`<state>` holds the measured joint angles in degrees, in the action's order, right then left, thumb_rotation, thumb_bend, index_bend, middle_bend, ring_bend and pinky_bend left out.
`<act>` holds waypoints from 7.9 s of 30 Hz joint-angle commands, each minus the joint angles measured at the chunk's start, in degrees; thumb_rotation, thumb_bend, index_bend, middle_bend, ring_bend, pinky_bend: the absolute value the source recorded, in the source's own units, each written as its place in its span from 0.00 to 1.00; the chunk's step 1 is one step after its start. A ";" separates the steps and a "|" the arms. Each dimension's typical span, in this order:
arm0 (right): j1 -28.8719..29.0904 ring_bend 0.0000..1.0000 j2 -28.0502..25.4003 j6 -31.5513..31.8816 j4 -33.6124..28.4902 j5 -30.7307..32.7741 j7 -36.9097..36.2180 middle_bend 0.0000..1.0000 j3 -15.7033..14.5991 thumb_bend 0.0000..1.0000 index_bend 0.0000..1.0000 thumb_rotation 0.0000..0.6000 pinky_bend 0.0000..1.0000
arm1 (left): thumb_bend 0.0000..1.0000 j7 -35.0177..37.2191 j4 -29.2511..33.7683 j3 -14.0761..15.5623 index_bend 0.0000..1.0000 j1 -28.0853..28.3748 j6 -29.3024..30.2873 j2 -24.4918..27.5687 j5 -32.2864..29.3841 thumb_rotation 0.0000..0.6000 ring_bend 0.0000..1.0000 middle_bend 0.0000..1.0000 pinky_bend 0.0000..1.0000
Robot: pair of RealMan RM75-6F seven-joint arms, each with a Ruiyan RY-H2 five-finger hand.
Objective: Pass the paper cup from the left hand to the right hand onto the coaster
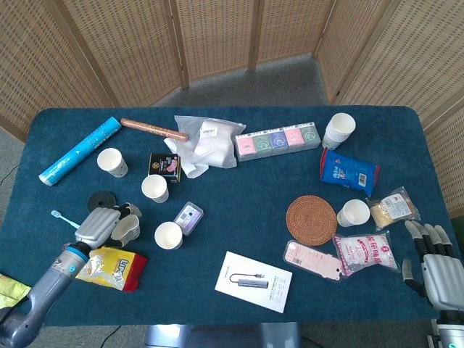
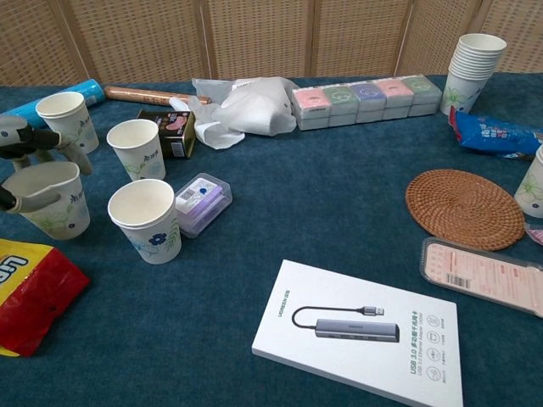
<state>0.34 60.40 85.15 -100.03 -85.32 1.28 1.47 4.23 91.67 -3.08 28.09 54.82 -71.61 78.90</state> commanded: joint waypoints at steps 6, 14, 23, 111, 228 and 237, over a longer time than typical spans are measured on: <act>0.31 0.00 0.07 -0.94 -0.13 -0.08 -0.17 0.00 -0.28 0.65 0.00 1.00 0.00 | 0.47 8.55 4.93 -4.61 0.29 2.25 0.59 5.40 0.47 1.00 0.39 0.26 0.51; 0.84 0.00 -2.40 -2.77 -3.81 -2.97 1.36 0.00 -2.35 0.65 0.00 1.00 0.00 | 0.47 13.23 4.06 -10.47 0.26 9.37 -4.76 4.23 -2.52 1.00 0.31 0.20 0.47; -0.14 0.00 -4.41 -0.49 -6.62 -7.05 2.01 0.00 -3.82 0.65 0.00 1.00 0.00 | 0.47 15.43 -3.34 -13.90 0.25 18.57 -10.82 -6.52 -5.38 1.00 0.30 0.19 0.46; 29.44 0.00 10.84 -29.59 -7.77 11.53 15.86 0.00 10.36 0.45 0.00 1.00 0.00 | 0.47 21.38 21.34 1.27 0.00 -7.33 13.70 35.96 6.84 0.91 0.00 0.00 0.00; 43.42 0.10 10.97 -30.51 0.58 42.72 26.11 0.20 0.56 0.43 0.28 1.00 0.43 | 0.47 25.96 17.47 0.62 0.00 -8.23 8.48 33.08 8.30 0.91 0.00 0.00 0.00; 43.42 0.10 10.77 -30.00 -0.33 42.96 27.15 0.19 0.78 0.41 0.23 1.00 0.41 | 0.47 26.49 17.66 0.92 0.00 -8.91 9.57 33.73 8.89 0.92 0.00 0.00 0.00</act>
<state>43.75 71.22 55.12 -100.29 -42.43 28.34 2.26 30.71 109.31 -2.17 19.20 64.38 -37.89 87.78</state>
